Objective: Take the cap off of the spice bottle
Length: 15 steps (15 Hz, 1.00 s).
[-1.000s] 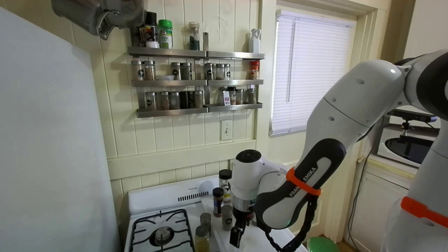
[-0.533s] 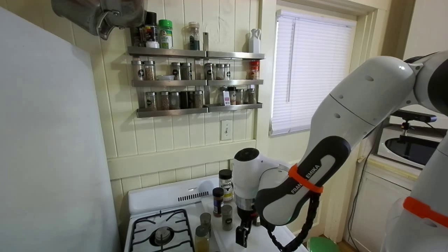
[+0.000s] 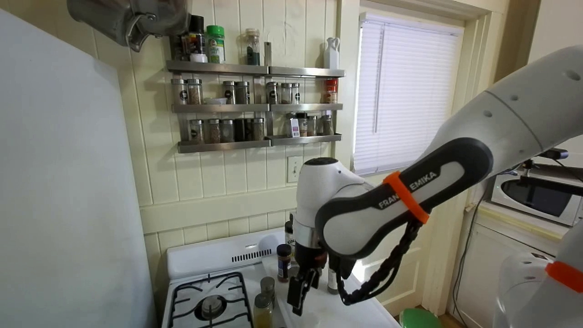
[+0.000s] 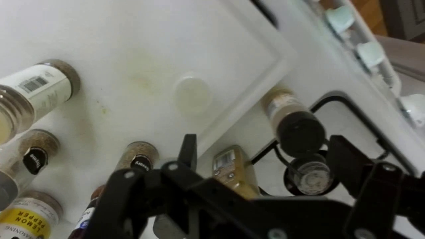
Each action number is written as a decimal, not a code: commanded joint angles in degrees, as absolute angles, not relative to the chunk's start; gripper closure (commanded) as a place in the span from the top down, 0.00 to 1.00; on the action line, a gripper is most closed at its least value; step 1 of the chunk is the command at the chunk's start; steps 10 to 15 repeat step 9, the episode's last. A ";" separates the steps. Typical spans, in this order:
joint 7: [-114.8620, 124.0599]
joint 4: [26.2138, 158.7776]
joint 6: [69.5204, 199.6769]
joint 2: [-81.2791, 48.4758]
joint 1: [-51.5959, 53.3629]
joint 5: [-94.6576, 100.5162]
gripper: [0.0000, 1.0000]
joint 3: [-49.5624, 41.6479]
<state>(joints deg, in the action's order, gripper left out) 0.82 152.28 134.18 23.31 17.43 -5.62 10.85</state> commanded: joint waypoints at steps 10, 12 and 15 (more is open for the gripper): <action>8.44 147.70 109.60 35.89 14.42 -9.61 1.00 10.98; 8.44 147.70 109.60 35.89 14.42 -9.61 1.00 10.98; 8.44 147.70 109.60 35.89 14.42 -9.61 1.00 10.98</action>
